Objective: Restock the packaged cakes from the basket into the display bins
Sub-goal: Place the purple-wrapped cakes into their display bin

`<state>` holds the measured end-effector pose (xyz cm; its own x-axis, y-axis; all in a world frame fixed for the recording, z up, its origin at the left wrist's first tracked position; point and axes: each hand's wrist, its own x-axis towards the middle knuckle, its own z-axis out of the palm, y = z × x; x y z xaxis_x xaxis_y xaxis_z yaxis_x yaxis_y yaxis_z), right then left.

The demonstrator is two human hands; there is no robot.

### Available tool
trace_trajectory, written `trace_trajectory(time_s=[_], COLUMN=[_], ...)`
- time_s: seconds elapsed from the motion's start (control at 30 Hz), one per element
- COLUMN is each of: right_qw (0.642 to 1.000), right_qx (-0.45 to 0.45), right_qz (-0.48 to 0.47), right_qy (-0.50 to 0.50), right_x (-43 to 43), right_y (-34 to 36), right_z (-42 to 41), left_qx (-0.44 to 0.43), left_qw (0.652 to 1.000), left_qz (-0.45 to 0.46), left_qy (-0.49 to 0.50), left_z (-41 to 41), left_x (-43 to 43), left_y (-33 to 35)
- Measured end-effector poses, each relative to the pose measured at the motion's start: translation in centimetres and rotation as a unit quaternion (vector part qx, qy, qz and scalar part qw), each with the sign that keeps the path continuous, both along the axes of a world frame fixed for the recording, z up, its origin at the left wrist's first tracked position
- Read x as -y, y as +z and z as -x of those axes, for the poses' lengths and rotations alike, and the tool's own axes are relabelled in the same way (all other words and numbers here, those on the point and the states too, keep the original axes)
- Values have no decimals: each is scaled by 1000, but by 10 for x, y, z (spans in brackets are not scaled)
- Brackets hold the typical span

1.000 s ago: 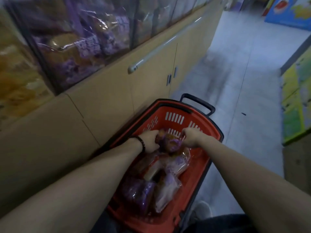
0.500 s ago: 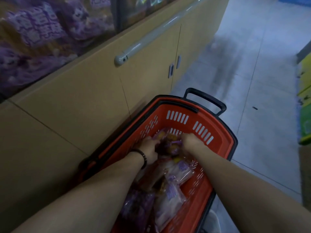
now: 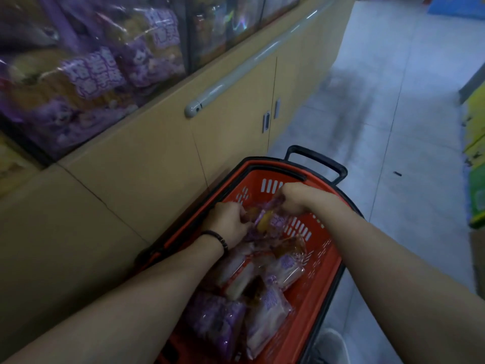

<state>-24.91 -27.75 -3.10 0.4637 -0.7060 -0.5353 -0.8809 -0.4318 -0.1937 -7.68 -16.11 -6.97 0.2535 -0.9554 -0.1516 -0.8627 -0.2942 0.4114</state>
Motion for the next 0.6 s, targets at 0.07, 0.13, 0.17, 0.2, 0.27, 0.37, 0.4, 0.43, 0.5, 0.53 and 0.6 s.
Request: trace_trajectory(time_s=[0.07, 0.13, 0.17, 0.2, 0.27, 0.37, 0.4, 0.43, 0.5, 0.53, 0.6], right_qw=[1000, 998, 997, 997, 994, 988, 985, 982, 969, 958, 936], right_qx=[21, 41, 47, 61, 94, 135, 155, 177, 233, 271, 336], right_qz=[0, 7, 15, 20, 20, 44, 52, 59, 84, 93, 107], right_qy=[18, 45, 53, 53, 52, 56, 48, 39, 19, 6, -19], right_x=[-1, -6, -10, -13, -18, -30, -34, -39, -49, -54, -66], right_y=[24, 47, 57, 66, 82, 112, 120, 129, 153, 166, 195], right_z=[3, 5, 7, 9, 18, 22, 22, 23, 22, 23, 25], left_qx=[-17, -38, -56, -75, -86, -58, -35, -12, 2, -3, 17], left_qw=[1000, 999, 998, 997, 996, 997, 998, 999, 999, 999, 998], left_qz=[5, 5, 9, 14, 26, 39, 43, 48, 37, 17, -5], left_qy=[5, 4, 9, 9, -18, -17, -11, -13, -31, -41, -58], left_z=[-4, -10, -13, -16, -21, -33, -37, -40, -43, -43, -41], left_x=[-5, -12, -16, -20, -29, -56, -65, -74, -90, -97, -109], left_y=[15, 29, 36, 45, 61, 95, 104, 114, 139, 157, 200])
